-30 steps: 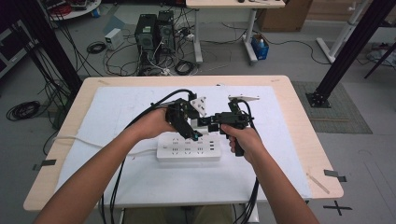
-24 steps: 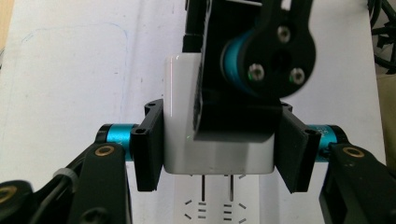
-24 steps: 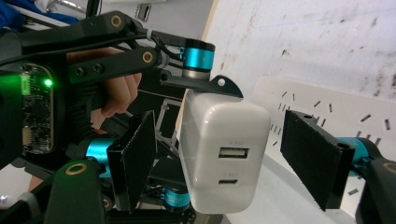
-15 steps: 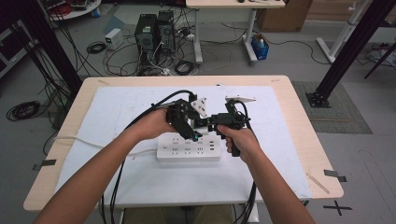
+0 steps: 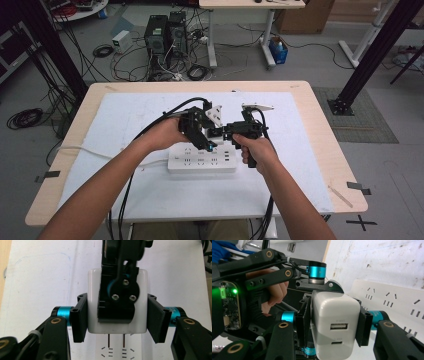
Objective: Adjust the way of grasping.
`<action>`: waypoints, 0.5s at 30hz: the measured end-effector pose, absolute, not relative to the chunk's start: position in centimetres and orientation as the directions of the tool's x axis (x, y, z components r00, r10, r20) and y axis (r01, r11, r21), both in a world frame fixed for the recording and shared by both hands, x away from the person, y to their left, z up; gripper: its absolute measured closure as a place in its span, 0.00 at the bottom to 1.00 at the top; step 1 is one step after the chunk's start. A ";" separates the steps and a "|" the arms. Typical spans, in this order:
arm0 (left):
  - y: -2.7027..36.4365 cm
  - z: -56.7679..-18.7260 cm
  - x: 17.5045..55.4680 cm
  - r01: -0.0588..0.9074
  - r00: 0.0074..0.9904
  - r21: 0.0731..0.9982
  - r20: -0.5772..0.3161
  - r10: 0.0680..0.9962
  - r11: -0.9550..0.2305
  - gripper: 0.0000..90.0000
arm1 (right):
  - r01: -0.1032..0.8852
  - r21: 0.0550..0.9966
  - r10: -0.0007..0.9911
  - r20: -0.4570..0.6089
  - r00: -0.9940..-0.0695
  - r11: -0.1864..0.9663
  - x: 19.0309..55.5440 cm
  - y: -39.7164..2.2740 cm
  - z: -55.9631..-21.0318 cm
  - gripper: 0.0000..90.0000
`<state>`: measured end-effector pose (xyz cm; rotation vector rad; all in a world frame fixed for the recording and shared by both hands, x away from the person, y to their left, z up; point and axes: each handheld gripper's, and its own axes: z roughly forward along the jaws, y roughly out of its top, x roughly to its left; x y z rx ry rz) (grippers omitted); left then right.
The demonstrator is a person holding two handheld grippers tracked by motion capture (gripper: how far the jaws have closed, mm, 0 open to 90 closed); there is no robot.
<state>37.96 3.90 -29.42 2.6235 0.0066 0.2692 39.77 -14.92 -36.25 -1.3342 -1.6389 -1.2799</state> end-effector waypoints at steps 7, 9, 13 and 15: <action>3.8 -29.6 37.8 -0.047 0.973 0.467 0.222 0.065 -0.883 0.47 | 0.965 0.261 0.294 0.925 -0.242 -0.026 39.9 -15.1 -36.5 0.69; 3.8 -29.6 37.8 -0.049 0.970 0.467 0.232 0.069 -0.883 0.47 | 0.964 0.265 0.295 0.924 -0.244 -0.032 39.9 -15.1 -36.5 0.69; 3.7 -29.7 37.7 -0.045 0.962 0.457 0.258 0.084 -0.888 0.41 | 0.962 0.270 0.317 0.916 -0.246 -0.034 40.0 -15.0 -36.6 0.69; 3.8 -29.7 37.8 -0.037 0.964 0.459 0.252 0.090 -0.888 0.39 | 0.962 0.270 0.317 0.916 -0.247 -0.032 40.0 -15.1 -36.6 0.69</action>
